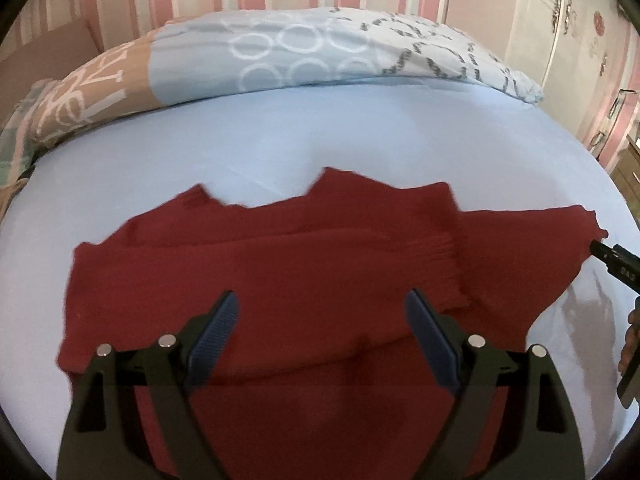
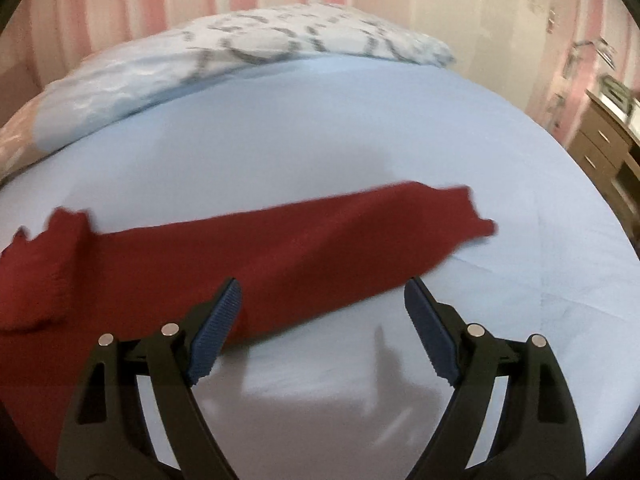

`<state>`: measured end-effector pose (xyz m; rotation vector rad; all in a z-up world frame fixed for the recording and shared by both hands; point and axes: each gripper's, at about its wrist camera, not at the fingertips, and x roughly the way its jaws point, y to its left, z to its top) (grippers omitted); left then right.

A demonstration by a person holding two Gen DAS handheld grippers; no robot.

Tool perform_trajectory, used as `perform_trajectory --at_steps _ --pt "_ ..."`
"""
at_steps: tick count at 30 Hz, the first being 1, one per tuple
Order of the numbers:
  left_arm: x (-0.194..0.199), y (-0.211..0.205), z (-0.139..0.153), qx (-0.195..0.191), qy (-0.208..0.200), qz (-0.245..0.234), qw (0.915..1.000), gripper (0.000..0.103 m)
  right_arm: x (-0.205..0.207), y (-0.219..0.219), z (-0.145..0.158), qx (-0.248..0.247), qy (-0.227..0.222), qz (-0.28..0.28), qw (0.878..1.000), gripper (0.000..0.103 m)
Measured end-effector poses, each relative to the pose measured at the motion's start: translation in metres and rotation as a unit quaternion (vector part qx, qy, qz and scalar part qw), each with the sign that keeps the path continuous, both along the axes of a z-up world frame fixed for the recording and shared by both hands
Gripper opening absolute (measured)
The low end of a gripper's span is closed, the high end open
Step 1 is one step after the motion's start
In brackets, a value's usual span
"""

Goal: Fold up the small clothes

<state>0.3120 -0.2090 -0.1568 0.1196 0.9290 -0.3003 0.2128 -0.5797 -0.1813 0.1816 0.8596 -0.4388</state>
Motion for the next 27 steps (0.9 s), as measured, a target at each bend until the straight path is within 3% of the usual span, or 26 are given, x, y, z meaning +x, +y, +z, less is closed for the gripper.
perform_trajectory --at_steps 7,11,15,16,17,18,23,27 --pt "0.007 -0.049 -0.017 -0.001 0.012 0.012 0.9999 0.086 0.013 -0.073 -0.026 0.04 0.024 -0.046 0.998 0.084" --pt "0.009 -0.069 -0.025 -0.007 0.028 0.009 0.9995 0.086 0.023 -0.09 -0.036 0.075 0.021 -0.047 0.996 0.073" --pt "0.013 -0.083 -0.03 0.024 0.019 0.001 0.9995 0.086 0.035 -0.093 -0.037 0.088 0.02 -0.047 0.995 0.062" --pt "0.014 -0.084 -0.031 0.025 0.019 0.0 0.9995 0.086 0.039 -0.092 -0.036 0.082 0.022 -0.041 0.996 0.048" --pt "0.015 -0.084 -0.031 0.026 0.02 0.001 0.9995 0.086 0.043 -0.088 -0.034 0.07 0.025 -0.033 0.997 0.022" --pt "0.016 -0.083 -0.032 0.029 0.02 0.001 0.9994 0.086 0.047 -0.083 -0.03 0.056 0.026 -0.026 0.998 0.015" --pt "0.025 -0.072 -0.03 0.029 0.029 0.012 0.9991 0.086 0.044 -0.046 -0.002 -0.011 -0.003 0.011 1.0 0.014" --pt "0.025 -0.048 -0.026 0.027 0.029 0.014 0.9991 0.086 0.034 0.015 0.033 -0.038 -0.035 0.073 0.996 0.013"
